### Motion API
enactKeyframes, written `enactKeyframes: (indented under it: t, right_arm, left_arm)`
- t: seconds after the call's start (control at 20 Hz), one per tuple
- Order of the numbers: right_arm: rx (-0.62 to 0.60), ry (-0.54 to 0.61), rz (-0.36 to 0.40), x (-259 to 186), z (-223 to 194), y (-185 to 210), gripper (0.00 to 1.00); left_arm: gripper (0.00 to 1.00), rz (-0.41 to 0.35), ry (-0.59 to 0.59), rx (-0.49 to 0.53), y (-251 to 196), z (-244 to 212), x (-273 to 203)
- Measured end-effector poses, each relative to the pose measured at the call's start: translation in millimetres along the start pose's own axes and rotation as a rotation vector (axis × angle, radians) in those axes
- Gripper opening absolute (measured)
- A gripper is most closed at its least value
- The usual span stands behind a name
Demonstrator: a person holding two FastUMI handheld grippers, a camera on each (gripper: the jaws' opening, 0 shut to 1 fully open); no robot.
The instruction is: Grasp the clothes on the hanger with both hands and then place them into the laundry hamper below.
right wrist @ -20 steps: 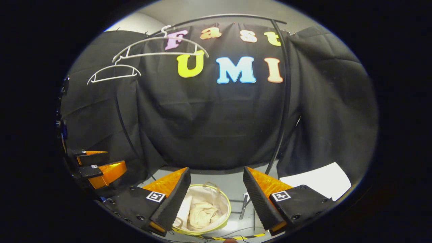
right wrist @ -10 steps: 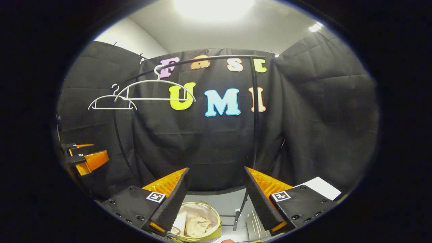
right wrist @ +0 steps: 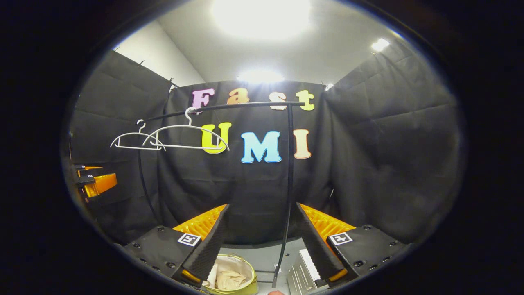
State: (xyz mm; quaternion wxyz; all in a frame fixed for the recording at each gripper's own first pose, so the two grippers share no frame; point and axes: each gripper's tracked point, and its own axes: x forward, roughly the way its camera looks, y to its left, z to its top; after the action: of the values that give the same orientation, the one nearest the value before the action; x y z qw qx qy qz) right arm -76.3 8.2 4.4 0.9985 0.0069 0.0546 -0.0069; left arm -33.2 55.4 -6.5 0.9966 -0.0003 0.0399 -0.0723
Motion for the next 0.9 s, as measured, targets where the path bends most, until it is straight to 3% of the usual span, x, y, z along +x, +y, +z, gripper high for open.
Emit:
enactKeyframes:
  t: [0.2, 0.25, 0.3, 0.4, 0.55, 0.6, 0.9]
  right_arm:
    - [-0.001, -0.014, -0.015, -12.8, 5.1, -19.0, 0.98]
    - [0.001, -0.020, -0.016, -15.7, 7.2, -22.5, 0.93]
    - [-0.001, -0.024, -0.020, -17.9, 8.4, -25.5, 0.98]
    - [-0.003, -0.034, -0.030, -21.0, 11.6, -32.3, 0.93]
    - [-0.004, -0.043, -0.038, -22.0, 15.9, -39.1, 0.93]
    - [-0.004, -0.047, -0.041, -21.8, 17.4, -42.1, 0.98]
    - [-0.001, -0.057, -0.030, -17.2, 23.6, -42.4, 0.93]
  left_arm:
    - [0.97, 0.036, -0.007, 0.021, 11.4, 4.8, -9.5]
    - [0.97, 0.046, -0.014, 0.029, 14.8, 7.4, -9.9]
    - [0.97, 0.054, -0.018, 0.035, 16.6, 10.2, -11.1]
    - [0.97, 0.065, -0.026, 0.037, 18.5, 14.6, -12.1]
    - [0.96, 0.071, -0.034, 0.038, 16.9, 18.8, -11.4]
    - [0.97, 0.070, -0.038, 0.042, 15.7, 20.6, -11.3]
    - [0.97, 0.081, -0.043, 0.024, 15.6, 20.7, -15.0]
